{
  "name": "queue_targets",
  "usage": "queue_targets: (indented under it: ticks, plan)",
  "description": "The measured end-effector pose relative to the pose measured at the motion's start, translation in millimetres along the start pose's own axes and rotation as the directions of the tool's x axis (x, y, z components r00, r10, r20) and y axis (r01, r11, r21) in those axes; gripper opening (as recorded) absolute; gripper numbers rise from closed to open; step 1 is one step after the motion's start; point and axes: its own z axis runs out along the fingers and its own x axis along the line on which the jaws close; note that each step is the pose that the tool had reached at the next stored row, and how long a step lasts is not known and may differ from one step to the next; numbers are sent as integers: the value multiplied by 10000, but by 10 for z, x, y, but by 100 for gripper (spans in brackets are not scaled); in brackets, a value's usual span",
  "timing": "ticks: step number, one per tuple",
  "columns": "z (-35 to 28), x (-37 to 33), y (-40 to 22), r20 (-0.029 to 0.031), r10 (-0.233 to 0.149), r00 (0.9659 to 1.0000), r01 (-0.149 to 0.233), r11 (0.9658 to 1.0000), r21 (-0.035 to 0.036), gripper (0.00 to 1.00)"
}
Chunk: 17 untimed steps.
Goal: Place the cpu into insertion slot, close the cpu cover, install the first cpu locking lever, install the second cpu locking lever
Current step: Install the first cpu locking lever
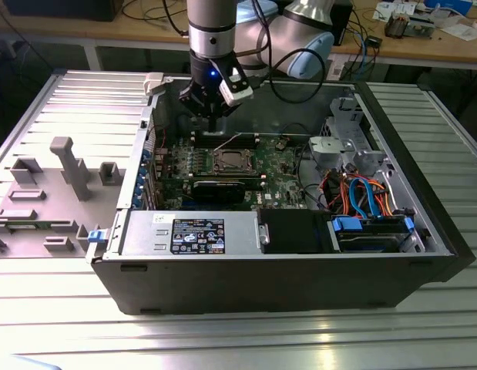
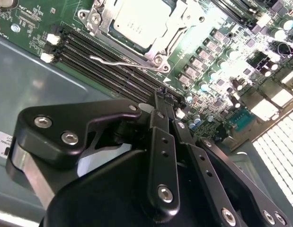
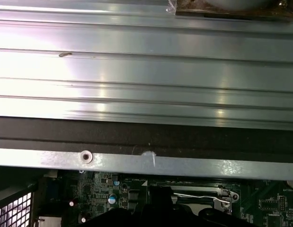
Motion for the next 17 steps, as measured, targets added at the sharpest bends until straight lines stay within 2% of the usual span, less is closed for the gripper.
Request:
queue_targets:
  ticks: [4,5,6,7,8,12,15,17]
  plan:
    - [47,-2,-1,-2,-8,10000,8,10000,3,11]
    - [55,-3,2,-5,-10,10000,10,10000,33,11]
    - [68,-7,9,-6,-13,10000,13,9999,103,11]
    - [81,-12,23,-12,-14,10000,14,9998,204,11]
    - [96,-16,41,-16,-15,10000,15,9996,265,11]
    - [151,-35,70,-22,-16,10000,17,9994,337,11]
    - [182,-66,84,-31,-16,10000,18,9987,507,11]
    - [206,-80,86,-33,-16,10000,18,9987,516,11]
